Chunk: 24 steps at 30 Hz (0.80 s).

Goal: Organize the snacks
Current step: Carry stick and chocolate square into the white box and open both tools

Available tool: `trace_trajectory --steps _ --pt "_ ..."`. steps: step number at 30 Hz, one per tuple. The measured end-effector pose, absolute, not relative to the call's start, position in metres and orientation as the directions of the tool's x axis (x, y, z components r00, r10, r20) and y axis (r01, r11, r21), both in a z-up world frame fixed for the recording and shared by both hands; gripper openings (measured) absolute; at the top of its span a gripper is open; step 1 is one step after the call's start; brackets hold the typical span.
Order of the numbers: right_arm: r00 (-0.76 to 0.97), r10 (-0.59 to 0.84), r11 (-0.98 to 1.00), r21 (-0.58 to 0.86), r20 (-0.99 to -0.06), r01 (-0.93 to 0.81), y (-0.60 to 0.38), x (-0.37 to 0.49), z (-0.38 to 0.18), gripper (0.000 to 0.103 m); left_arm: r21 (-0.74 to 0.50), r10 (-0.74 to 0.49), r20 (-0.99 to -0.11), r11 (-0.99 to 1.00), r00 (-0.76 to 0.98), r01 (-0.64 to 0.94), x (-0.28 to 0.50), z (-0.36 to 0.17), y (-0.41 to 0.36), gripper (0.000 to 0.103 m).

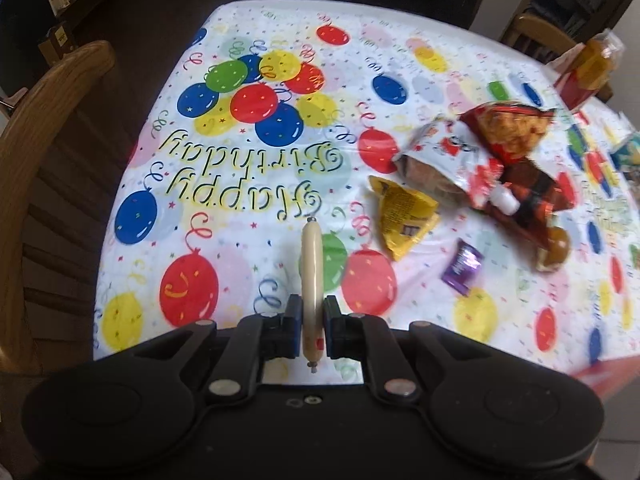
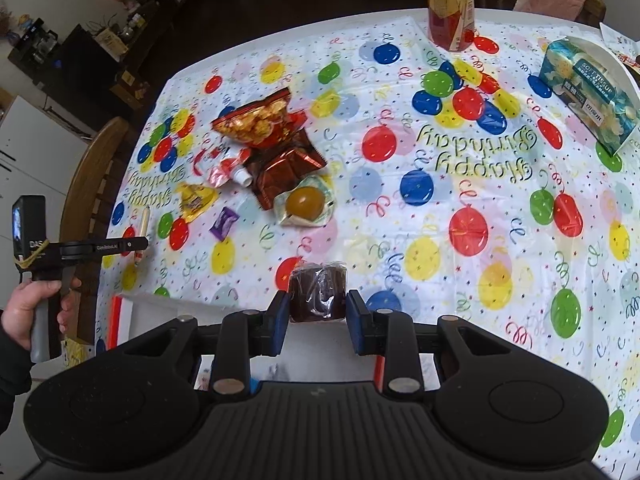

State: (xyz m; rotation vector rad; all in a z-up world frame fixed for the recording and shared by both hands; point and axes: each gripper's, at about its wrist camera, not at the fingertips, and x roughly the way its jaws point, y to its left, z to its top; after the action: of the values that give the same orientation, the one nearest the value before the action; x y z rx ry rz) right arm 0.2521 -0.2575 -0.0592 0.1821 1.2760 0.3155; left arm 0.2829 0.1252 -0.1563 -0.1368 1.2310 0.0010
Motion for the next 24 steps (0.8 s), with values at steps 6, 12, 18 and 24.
trace_trajectory --steps 6,12,18,24 --pt "0.248 0.342 0.938 0.313 -0.906 -0.149 -0.250 0.229 -0.055 0.030 -0.143 -0.116 -0.929 0.988 0.352 -0.052 0.249 -0.125 0.127 0.008" --pt "0.248 0.350 0.934 0.317 -0.903 -0.165 -0.244 0.205 -0.050 0.030 -0.155 -0.147 -0.907 0.988 0.395 0.012 0.214 -0.090 0.121 0.008" --pt "0.235 0.350 0.933 0.315 -0.907 -0.174 -0.236 0.182 -0.054 0.030 -0.162 -0.188 -0.885 0.982 0.426 0.097 0.182 -0.067 0.103 0.008" --pt "0.221 0.341 0.935 0.307 -0.913 -0.175 -0.229 0.164 -0.063 0.030 -0.180 -0.249 -0.864 0.964 0.437 0.194 0.160 -0.049 0.076 0.008"
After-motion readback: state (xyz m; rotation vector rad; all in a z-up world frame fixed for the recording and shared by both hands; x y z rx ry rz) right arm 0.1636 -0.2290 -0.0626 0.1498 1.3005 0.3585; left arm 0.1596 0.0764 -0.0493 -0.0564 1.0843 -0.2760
